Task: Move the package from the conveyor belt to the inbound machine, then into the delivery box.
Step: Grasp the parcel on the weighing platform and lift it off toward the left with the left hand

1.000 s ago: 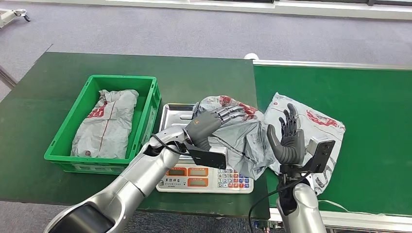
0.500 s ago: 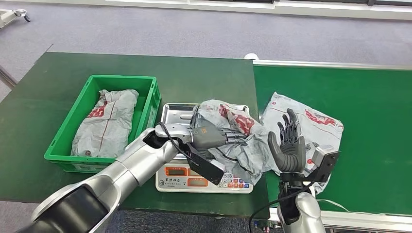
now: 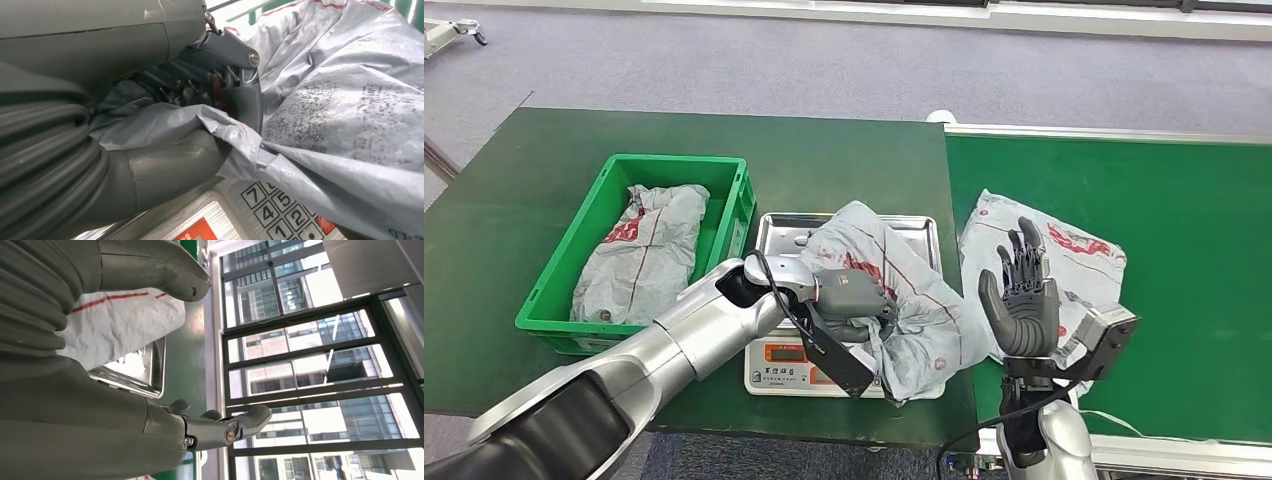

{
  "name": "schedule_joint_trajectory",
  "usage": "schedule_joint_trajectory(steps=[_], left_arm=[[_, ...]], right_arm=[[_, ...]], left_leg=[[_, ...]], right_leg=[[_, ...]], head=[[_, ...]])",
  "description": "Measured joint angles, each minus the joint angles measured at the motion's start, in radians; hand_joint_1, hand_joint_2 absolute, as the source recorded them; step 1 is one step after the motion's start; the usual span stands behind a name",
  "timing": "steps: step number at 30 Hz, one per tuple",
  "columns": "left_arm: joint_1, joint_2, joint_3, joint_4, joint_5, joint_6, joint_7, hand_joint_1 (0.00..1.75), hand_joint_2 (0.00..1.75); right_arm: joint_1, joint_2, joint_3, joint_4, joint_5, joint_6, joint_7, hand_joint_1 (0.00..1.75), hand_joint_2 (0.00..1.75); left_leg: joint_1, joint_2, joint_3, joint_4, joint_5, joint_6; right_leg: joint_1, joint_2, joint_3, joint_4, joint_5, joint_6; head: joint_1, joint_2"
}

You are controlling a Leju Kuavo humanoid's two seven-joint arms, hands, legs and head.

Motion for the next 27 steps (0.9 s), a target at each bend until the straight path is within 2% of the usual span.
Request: schedule_joint_trajectory(steps=[13, 15, 17, 20, 23, 27], left_arm=[[-0.001, 0.009, -0.041, -0.003, 0.037, 0.032, 0.013, 1.75, 1.75], [-0.001, 0.011, -0.044, -0.007, 0.037, 0.061, 0.022, 1.75, 1.75], [-0.006, 0.017, -0.046, -0.029, 0.04, 0.124, 0.057, 1.75, 1.75], [-0.045, 0.046, -0.041, -0.12, 0.049, 0.193, 0.158, 1.75, 1.75], [-0.098, 0.077, -0.022, -0.222, 0.031, 0.213, 0.226, 1.75, 1.75], [-0.14, 0.105, 0.002, -0.347, 0.007, 0.205, 0.257, 1.75, 1.75]], right_arm=[[0.006, 0.0, 0.0, -0.004, 0.0, 0.0, 0.003, 0.0, 1.75], [0.007, 0.0, 0.0, -0.005, 0.0, 0.0, 0.003, 0.0, 1.75], [0.011, 0.0, 0.0, -0.006, -0.001, -0.001, 0.003, 0.0, 1.75], [0.023, 0.0, 0.0, -0.01, -0.006, 0.006, 0.001, 0.0, 1.75], [0.03, 0.0, 0.0, -0.01, -0.008, 0.016, 0.0, 0.0, 1.75], [0.03, -0.001, 0.0, -0.01, -0.004, 0.017, -0.003, 0.0, 1.75]], left_leg=[[0.0, 0.0, 0.0, 0.0, 0.0, 0.0], [0.0, 0.0, 0.0, 0.0, 0.0, 0.0], [0.0, 0.0, 0.0, 0.0, 0.0, 0.0], [0.0, 0.0, -0.001, 0.0, 0.001, 0.0], [0.0, 0.0, -0.001, 0.0, 0.001, 0.0], [0.0, 0.0, -0.001, 0.0, 0.001, -0.001]], right_leg=[[0.0, 0.0, 0.0, 0.0, 0.0, 0.0], [0.0, 0.0, 0.0, 0.0, 0.0, 0.0], [0.0, 0.0, -0.001, 0.0, 0.0, 0.0], [0.0, 0.0, -0.001, 0.0, 0.0, -0.001], [0.0, 0.0, -0.002, 0.001, 0.001, -0.001], [0.0, 0.0, -0.002, 0.001, 0.001, -0.001]], head=[[0.0, 0.0], [0.0, 0.0], [0.0, 0.0], [0.0, 0.0], [0.0, 0.0], [0.0, 0.0]])
